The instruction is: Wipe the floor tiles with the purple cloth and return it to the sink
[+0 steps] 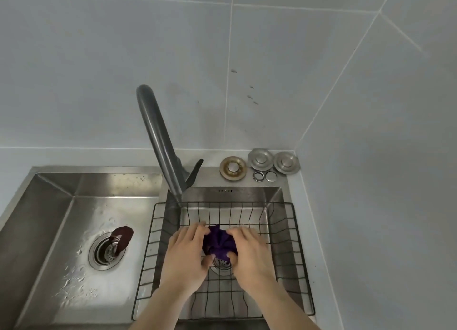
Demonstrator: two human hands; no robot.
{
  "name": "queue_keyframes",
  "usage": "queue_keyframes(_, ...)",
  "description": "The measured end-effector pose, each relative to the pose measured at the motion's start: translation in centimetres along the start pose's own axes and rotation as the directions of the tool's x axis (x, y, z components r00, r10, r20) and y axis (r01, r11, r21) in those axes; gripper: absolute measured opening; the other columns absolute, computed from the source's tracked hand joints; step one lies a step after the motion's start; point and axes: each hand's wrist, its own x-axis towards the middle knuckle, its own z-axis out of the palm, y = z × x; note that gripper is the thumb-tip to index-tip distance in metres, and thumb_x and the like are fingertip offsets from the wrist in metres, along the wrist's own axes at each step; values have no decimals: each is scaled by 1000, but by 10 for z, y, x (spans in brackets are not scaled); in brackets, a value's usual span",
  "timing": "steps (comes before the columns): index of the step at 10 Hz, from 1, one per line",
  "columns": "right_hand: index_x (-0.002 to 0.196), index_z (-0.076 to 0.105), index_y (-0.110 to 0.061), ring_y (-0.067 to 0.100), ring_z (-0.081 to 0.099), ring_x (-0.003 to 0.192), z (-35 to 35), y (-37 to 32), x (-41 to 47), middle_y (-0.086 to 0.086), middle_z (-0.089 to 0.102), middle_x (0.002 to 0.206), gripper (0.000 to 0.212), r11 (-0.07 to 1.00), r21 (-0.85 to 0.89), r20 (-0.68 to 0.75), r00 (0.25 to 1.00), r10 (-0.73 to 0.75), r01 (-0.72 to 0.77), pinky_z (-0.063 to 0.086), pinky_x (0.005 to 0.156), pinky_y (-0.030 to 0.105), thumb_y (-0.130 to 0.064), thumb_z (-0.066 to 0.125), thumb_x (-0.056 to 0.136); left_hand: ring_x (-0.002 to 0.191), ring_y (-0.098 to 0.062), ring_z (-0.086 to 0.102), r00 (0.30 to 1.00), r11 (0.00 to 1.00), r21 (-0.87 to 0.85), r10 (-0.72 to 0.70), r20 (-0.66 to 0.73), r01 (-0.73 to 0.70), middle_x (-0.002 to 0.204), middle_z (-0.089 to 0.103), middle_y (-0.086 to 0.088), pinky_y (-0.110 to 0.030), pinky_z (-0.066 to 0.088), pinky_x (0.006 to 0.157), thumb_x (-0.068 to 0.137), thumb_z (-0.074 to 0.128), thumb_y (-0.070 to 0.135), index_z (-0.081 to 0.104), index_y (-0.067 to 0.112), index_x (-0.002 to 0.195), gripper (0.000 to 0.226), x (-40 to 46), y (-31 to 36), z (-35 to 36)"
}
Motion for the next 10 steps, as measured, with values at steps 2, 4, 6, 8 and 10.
queue_keyframes(2, 153, 38, -24, 25, 29, 152, 23, 23, -3, 3, 34, 164, 63, 996, -90, 191, 981, 21, -4, 26, 124, 41, -25, 65, 96, 149, -15, 35, 984, 999, 47, -22, 177, 14, 162, 35, 11, -36, 20, 127, 92, 62, 37, 38, 30, 151, 65, -4, -4, 25)
queue_keyframes(4, 155, 33, -24, 23, 26, 153, 16, 26, -10, 4, 30, 165, 64, 998, -63, 191, 981, 17, -5, 26, 125, 38, -35, 60, 98, 155, -11, 21, 974, 998, 70, -13, 228, -3, 166, 25, 15, -33, 13, 129, 97, 53, 47, 19, 33, 159, 72, -6, -4, 14)
queue_keyframes(6, 153, 39, -24, 21, 38, 145, -24, 11, -32, 1, 40, 159, 60, 998, -35, 104, 994, 46, -43, 35, 118, 37, -35, 62, 98, 155, -15, 22, 984, 995, 87, 32, 173, -48, 166, 28, 12, -37, 14, 129, 98, 53, 49, 22, 33, 158, 69, -18, 6, -29)
queue_keyframes(8, 137, 54, -25, 23, 54, 124, -61, -22, -83, -1, 55, 134, 44, 997, -45, 12, 998, 66, -66, 52, 101, 40, -34, 64, 95, 145, -19, 41, 993, 994, 73, 79, 92, -86, 154, 47, 10, -37, 26, 122, 95, 55, 52, 36, 32, 150, 62, -70, 19, -80)
queue_keyframes(10, 131, 57, -26, 23, 62, 109, -72, -60, -147, -3, 59, 125, 41, 997, -51, -74, 995, 61, -65, 55, 92, 41, -35, 66, 93, 144, -19, 42, 988, 987, 52, 152, 23, -153, 155, 48, 10, -37, 31, 119, 96, 54, 53, 38, 33, 150, 59, -139, 10, -107)
